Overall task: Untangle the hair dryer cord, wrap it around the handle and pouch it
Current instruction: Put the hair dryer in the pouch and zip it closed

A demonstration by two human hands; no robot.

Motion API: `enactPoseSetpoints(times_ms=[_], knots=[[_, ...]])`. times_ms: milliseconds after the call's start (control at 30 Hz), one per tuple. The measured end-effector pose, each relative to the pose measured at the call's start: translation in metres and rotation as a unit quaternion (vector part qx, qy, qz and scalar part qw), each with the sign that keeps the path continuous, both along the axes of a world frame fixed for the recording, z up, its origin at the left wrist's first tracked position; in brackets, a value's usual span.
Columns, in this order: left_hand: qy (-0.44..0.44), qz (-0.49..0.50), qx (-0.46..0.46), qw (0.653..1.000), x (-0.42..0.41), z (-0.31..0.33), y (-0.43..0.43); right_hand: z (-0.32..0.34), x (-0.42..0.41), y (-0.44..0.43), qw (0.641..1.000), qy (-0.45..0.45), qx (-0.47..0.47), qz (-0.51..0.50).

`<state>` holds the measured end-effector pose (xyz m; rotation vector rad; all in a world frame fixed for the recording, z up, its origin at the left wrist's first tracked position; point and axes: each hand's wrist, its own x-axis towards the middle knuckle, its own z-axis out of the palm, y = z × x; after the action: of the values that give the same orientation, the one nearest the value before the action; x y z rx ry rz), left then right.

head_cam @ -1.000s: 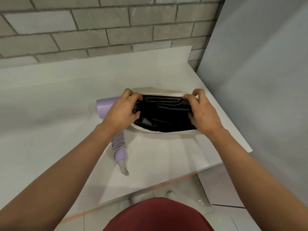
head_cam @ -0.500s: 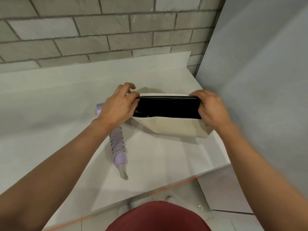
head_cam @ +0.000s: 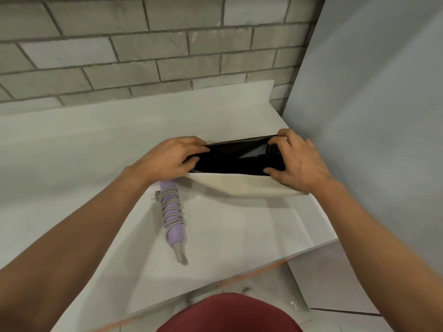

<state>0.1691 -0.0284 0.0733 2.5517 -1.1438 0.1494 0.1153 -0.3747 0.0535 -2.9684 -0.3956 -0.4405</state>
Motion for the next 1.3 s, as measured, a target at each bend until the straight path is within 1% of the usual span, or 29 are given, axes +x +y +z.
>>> enactPoseSetpoints(times_ms=[100, 167, 233, 333, 400, 467, 567, 600, 633, 667, 700, 733, 767, 800, 833, 867, 900, 933, 1000, 1067, 1133, 1233, 1300], knots=[[0.045, 0.037, 0.012, 0.998, 0.010, -0.003, 0.001, 0.001, 0.007, 0.000, 0.993, 0.046, -0.098, -0.037], [0.065, 0.051, 0.010, 0.997, 0.014, -0.006, 0.000, 0.001, 0.010, 0.001, 0.989, 0.057, -0.125, -0.052], [0.066, 0.060, 0.001, 0.996, 0.016, -0.009, -0.002, 0.001, 0.014, 0.004, 0.990, 0.044, -0.124, -0.058], [0.064, 0.078, -0.022, 0.995, 0.019, -0.013, -0.002, -0.004, 0.019, 0.007, 0.995, 0.007, -0.076, -0.062], [0.079, 0.083, -0.021, 0.993, 0.022, -0.016, -0.001, -0.007, 0.023, 0.008, 0.997, 0.013, -0.056, -0.060], [0.094, 0.086, -0.015, 0.992, 0.026, -0.019, -0.002, -0.010, 0.029, 0.007, 0.994, 0.073, -0.059, -0.057], [0.106, 0.094, -0.011, 0.990, 0.031, -0.026, -0.006, -0.010, 0.034, 0.011, 0.975, 0.200, -0.060, -0.069], [0.109, 0.098, -0.009, 0.989, 0.033, -0.029, -0.007, -0.008, 0.032, 0.016, 0.971, 0.219, -0.053, -0.074], [0.113, 0.104, -0.008, 0.988, 0.035, -0.032, -0.008, -0.006, 0.029, 0.022, 0.972, 0.215, -0.048, -0.076], [0.116, 0.109, -0.006, 0.987, 0.037, -0.035, -0.008, -0.004, 0.024, 0.033, 0.980, 0.183, -0.042, -0.071], [0.118, 0.112, -0.004, 0.987, 0.039, -0.036, -0.008, -0.003, 0.017, 0.047, 0.991, 0.124, -0.020, -0.050], [0.118, 0.112, 0.001, 0.987, 0.042, -0.036, -0.007, -0.002, 0.008, 0.064, 0.998, 0.054, 0.022, -0.020], [0.117, 0.108, 0.006, 0.987, 0.044, -0.035, -0.008, -0.003, 0.000, 0.083, 0.996, 0.005, 0.091, 0.010], [0.117, 0.103, 0.010, 0.988, 0.046, -0.034, -0.008, -0.005, -0.008, 0.104, 0.985, 0.000, 0.172, 0.033], [0.120, 0.099, 0.013, 0.988, 0.048, -0.032, -0.008, -0.008, -0.014, 0.124, 0.967, 0.049, 0.243, 0.049], [0.121, 0.095, 0.017, 0.988, 0.050, -0.029, -0.007, -0.013, -0.020, 0.143, 0.943, 0.137, 0.299, 0.054], [0.120, 0.089, 0.022, 0.989, 0.053, -0.026, -0.007, -0.019, -0.025, 0.161, 0.912, 0.238, 0.330, 0.052], [0.118, 0.081, 0.030, 0.989, 0.055, -0.024, -0.006, -0.027, -0.028, 0.176, 0.885, 0.318, 0.338, 0.040], [0.117, 0.065, 0.045, 0.990, 0.059, -0.019, -0.005, -0.043, -0.031, 0.200, 0.854, 0.405, 0.325, 0.009], [0.120, 0.054, 0.052, 0.990, 0.061, -0.014, -0.004, -0.058, -0.031, 0.218, 0.836, 0.441, 0.326, -0.019], [0.122, 0.048, 0.048, 0.990, 0.062, -0.012, -0.002, -0.066, -0.026, 0.234, 0.823, 0.445, 0.349, -0.042], [0.116, 0.037, 0.041, 0.992, 0.063, -0.011, -0.001, -0.070, -0.015, 0.250, 0.818, 0.439, 0.366, -0.066], [0.111, 0.030, 0.036, 0.993, 0.064, -0.013, 0.000, -0.073, -0.010, 0.257, 0.824, 0.437, 0.354, -0.074]])
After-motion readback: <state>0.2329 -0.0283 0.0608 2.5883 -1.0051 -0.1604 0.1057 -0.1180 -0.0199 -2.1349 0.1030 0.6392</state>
